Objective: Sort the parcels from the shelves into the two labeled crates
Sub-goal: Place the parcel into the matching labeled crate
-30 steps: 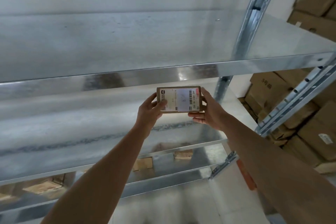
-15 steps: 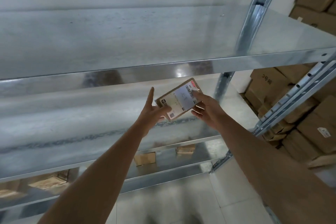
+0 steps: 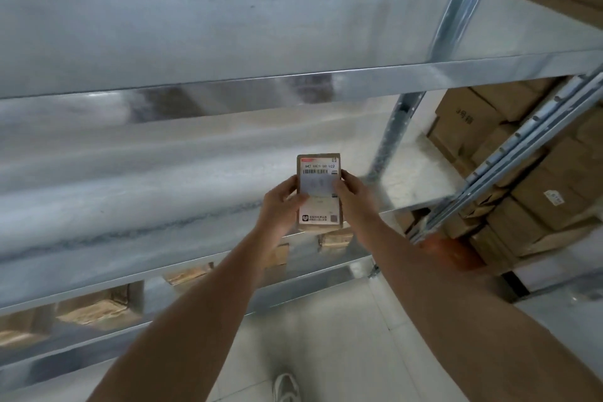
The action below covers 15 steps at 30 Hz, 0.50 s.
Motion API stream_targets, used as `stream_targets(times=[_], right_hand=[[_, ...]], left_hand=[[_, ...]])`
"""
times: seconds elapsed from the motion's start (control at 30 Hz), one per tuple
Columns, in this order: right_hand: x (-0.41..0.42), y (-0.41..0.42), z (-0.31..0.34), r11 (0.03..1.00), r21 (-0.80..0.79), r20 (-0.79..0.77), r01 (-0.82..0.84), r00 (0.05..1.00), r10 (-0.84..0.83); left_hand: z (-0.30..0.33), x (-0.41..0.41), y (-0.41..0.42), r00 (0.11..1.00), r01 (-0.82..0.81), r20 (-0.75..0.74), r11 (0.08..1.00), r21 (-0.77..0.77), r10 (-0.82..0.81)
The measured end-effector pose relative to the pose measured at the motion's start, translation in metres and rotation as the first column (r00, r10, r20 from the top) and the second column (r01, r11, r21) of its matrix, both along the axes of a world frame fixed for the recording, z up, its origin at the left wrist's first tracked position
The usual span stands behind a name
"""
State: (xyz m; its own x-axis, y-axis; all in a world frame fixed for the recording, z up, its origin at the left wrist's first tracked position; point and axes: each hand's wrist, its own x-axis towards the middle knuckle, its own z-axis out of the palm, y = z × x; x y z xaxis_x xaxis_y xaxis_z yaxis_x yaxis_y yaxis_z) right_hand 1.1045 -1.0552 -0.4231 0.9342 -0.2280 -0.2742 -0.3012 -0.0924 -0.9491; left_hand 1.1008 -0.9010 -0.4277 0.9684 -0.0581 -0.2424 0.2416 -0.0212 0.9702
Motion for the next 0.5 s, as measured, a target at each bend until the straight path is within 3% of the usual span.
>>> stream_targets(times=[0.23, 0.5], right_hand=[[-0.056, 0.055, 0.009, 0.999, -0.043, 0.007, -0.021, 1.0, 0.021], [-0.166, 0.138, 0.012, 0.99, -0.091, 0.029, -0.111, 0.993, 0.114]], left_hand=[[0.017, -0.05, 0.043, 0.995, -0.093, 0.03, 0.994, 0.061, 0.091], [0.017, -0.175, 0.121, 0.983, -0.179, 0.037, 0.983, 0.032, 0.177]])
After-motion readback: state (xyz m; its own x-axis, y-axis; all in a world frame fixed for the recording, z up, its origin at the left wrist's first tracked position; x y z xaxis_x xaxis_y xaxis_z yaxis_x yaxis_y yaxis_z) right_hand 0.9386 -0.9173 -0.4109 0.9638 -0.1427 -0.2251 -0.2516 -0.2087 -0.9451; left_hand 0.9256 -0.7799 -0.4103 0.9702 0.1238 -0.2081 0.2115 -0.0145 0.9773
